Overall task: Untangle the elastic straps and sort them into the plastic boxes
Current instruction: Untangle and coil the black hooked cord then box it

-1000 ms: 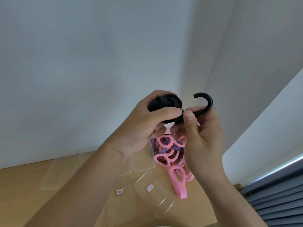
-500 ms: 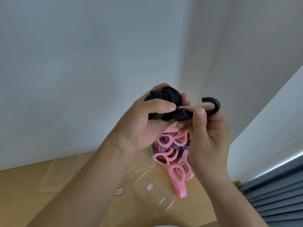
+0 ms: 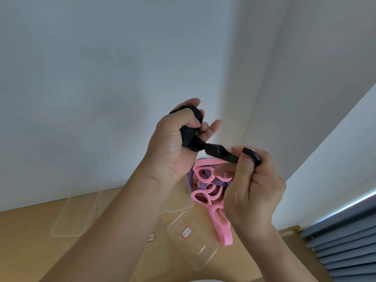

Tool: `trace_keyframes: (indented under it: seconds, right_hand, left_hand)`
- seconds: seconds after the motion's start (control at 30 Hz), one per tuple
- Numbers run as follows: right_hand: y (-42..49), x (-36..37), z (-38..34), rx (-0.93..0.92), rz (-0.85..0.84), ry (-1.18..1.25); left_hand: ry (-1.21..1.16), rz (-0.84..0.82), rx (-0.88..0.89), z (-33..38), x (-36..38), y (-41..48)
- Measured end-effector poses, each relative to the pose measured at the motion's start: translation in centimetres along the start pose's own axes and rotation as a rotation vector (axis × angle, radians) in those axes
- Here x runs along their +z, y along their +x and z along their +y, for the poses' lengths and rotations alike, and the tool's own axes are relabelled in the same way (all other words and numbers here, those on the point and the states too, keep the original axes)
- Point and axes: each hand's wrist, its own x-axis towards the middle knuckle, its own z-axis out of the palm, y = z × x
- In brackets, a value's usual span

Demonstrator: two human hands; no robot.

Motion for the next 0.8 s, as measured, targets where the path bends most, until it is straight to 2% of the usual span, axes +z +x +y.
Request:
trace_keyframes:
  seconds: [0.2, 0.27, 0.33, 0.4, 0.47, 0.53, 0.67, 0.8]
  right_hand:
    - [0.9, -1.9, 0.9, 0.047, -0.017, -0.082]
    - [1.4, -2.3, 0.7, 0.157, -0.082, -0.055]
    - [2.4, -3.0, 0.8, 0.332, -0.191, 0.027]
    - [3.8, -3.9, 1.1, 0.479, -0.351, 0.129]
    - [5.0, -4.5, 1.0, 0.522, -0.494, 0.209]
    - [5.8, -4.3, 0.8, 0.493, -0.544, 0.272]
    - [6.9, -3.1, 0.3, 0.342, -0.553, 0.335]
    - [7.2, -1.7, 0.8, 0.22, -0.515, 0.271]
  left_hand:
    - [0.263, 0.07, 0.087, 0.7, -2.2, 0.4]
    - [0.64, 0.092, 0.246, 0.7, -2.9, 0.3]
    - [1.141, -0.023, 0.422, -0.1, -3.0, -0.5]
    - [1.4, -0.162, 0.441, -1.0, -3.4, -1.0]
    - [1.508, -0.248, 0.388, -1.3, -3.5, -1.2]
    - [1.566, -0.332, 0.338, -1.1, -3.4, -1.4]
    - [1.648, -0.403, 0.31, 0.1, -1.8, -1.0]
    - [1.636, -0.426, 0.274, 1.0, -1.0, -0.7]
